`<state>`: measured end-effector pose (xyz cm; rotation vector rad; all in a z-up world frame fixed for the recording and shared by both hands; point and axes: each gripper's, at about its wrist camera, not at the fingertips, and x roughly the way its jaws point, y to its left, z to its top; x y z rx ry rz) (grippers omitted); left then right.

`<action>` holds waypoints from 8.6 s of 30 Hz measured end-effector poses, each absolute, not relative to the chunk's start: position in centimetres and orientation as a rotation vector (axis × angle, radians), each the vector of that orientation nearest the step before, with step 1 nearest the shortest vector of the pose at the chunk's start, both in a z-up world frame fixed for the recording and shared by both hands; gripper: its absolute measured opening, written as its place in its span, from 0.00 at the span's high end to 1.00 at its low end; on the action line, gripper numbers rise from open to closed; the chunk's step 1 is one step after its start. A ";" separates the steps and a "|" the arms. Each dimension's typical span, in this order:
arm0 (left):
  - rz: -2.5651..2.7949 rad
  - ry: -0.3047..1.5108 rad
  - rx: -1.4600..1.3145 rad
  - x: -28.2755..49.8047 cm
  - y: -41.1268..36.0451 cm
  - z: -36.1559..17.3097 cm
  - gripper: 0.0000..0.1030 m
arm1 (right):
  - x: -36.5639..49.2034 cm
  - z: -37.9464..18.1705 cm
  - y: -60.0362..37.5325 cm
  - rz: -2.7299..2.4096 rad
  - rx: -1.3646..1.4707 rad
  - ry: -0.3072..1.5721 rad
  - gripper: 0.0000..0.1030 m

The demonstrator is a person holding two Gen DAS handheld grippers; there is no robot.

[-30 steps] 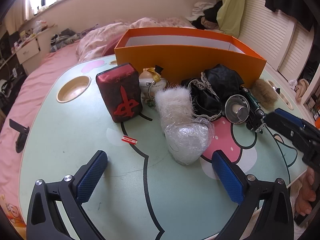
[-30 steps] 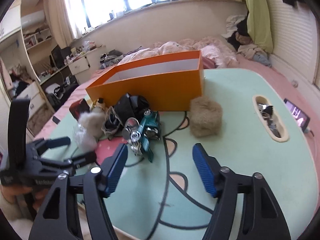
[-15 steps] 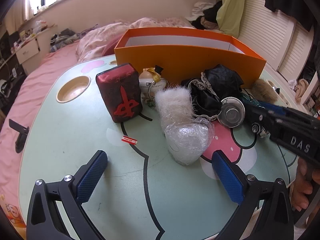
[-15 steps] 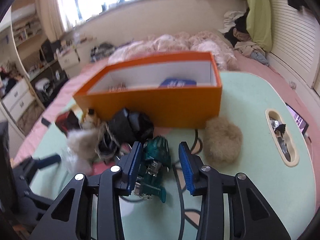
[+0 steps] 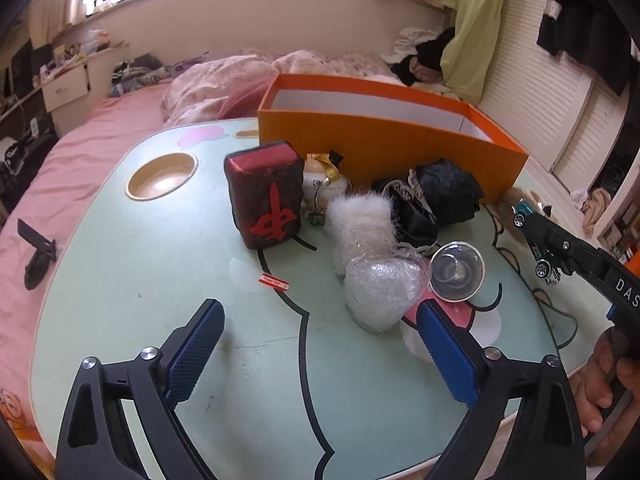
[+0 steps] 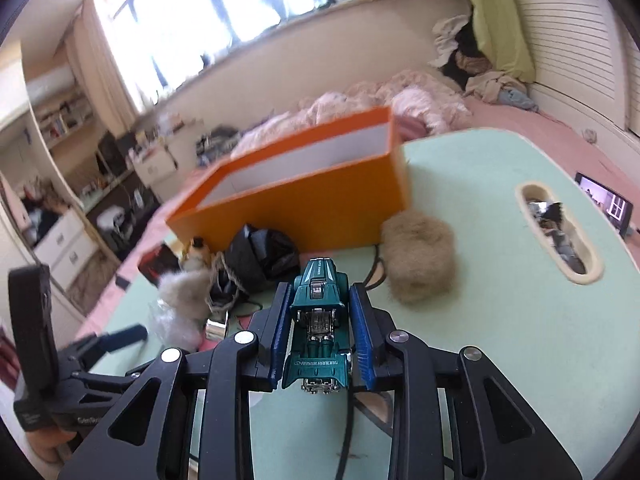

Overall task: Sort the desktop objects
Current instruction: 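Grasp the plastic bag with the left gripper while the right gripper grasps the green car, drop both in box, then withdraw both grippers and reach the left gripper toward the red box, then grasp the red box with the left gripper while the right gripper grasps the brown pompom, drop both in box, then withdraw both grippers and reach the right gripper toward the silver ring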

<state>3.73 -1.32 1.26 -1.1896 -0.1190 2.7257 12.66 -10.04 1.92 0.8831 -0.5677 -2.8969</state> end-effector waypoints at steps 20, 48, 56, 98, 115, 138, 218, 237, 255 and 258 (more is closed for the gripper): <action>2.708 -0.277 -1.093 3.7 -3.6 2.0 0.74 | 12.5 2.2 -10.4 -2.889 0.863 -0.540 0.71; 2.679 -0.244 -1.001 -7.7 1.2 5.7 0.18 | 2.3 5.3 -9.5 -2.949 0.931 -0.321 0.48; 2.698 -0.179 -0.989 -5.8 2.0 5.7 0.18 | 3.4 6.1 -9.7 -2.958 0.929 -0.257 0.48; 2.726 0.009 -1.218 2.9 -2.8 -0.4 0.00 | 12.1 0.2 -13.5 -2.925 1.230 0.063 0.01; 2.688 -0.400 -1.086 2.6 -7.3 0.9 0.42 | 12.3 0.3 -14.1 -2.918 1.227 0.068 0.01; 2.659 -0.558 -0.961 1.8 -8.9 2.8 0.60 | 12.4 0.5 -14.7 -2.912 1.223 0.068 0.01; 2.702 -0.085 -1.059 4.0 -1.5 5.0 0.06 | 12.3 6.4 -13.7 -3.020 1.034 -0.024 0.17; 2.687 0.018 -1.292 2.4 -1.6 -0.4 0.00 | 13.1 2.4 -14.6 -2.928 1.294 0.044 0.01; 2.710 0.008 -1.271 2.9 -1.9 -0.3 0.00 | 13.0 1.4 -14.2 -2.894 1.177 -0.034 0.01; 2.711 0.007 -1.270 2.9 -2.0 -0.3 0.00 | 13.4 1.7 -14.3 -2.843 1.113 -0.102 0.18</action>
